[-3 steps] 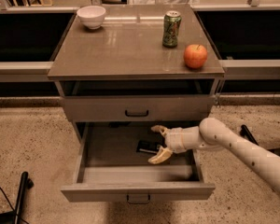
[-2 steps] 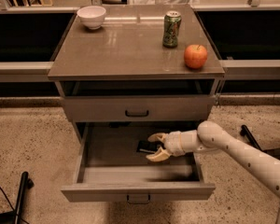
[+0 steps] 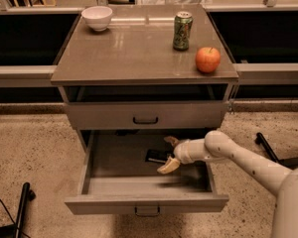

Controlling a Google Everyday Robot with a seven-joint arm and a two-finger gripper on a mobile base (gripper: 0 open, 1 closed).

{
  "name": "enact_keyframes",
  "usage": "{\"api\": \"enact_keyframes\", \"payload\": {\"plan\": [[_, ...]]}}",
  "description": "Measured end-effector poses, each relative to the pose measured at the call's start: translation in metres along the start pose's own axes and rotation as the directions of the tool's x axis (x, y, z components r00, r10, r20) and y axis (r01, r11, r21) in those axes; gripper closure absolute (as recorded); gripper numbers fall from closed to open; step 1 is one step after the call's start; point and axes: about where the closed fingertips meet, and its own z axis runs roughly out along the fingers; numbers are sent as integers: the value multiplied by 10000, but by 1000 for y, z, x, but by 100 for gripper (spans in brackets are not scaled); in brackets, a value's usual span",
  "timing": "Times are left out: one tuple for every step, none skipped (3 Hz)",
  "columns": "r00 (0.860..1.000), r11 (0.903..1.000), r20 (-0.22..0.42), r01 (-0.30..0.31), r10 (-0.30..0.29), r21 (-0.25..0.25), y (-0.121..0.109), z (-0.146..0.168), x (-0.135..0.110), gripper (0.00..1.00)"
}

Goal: Pick rxbar chocolate from middle drawer and place on counter

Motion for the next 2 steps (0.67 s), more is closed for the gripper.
{"api": "enact_keyframes", "payload": {"plan": [[9982, 9989, -586, -65, 92, 462, -19, 9, 17, 0], [9927, 9983, -1122, -392, 438, 431, -24, 24, 39, 0]]}}
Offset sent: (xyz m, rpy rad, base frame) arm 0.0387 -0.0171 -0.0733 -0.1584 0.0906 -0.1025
